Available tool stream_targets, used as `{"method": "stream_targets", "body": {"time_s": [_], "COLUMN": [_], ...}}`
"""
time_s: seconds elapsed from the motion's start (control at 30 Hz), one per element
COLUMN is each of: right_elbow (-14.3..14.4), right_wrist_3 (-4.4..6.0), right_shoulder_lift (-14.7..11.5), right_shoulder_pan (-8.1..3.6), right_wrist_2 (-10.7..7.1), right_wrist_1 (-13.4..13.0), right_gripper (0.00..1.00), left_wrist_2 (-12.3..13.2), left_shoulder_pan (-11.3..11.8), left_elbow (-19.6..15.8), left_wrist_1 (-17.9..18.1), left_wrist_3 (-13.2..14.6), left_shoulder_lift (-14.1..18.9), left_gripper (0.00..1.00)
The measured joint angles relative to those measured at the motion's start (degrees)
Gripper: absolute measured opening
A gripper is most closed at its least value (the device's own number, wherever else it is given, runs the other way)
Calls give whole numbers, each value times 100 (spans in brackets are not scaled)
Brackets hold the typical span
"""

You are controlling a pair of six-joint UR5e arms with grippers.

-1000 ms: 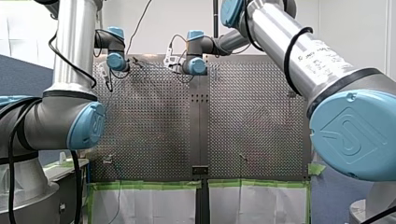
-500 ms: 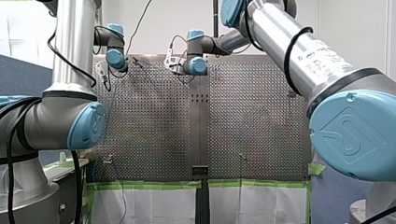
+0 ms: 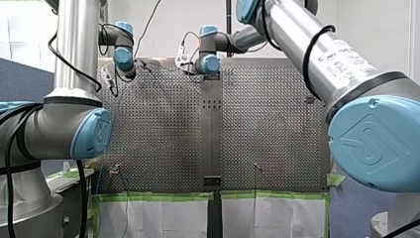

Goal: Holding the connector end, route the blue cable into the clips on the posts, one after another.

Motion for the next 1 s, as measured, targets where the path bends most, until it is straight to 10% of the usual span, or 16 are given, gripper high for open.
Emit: {"method": "stream_targets", "body": {"time_s": [1.0], "right_elbow": [3], "right_wrist_3": [-17], "right_shoulder_lift": [-35], "right_shoulder_pan": [21], "right_wrist_2": [2], "right_wrist_1": [175], "right_gripper": [0], "left_wrist_2": [-202], "left_shoulder_pan": [-339], "left_elbow": [-853], "left_wrist_1": [-945], "left_wrist_3": [-12], "left_shoulder_lift": [1364], "left_gripper": [100]}}
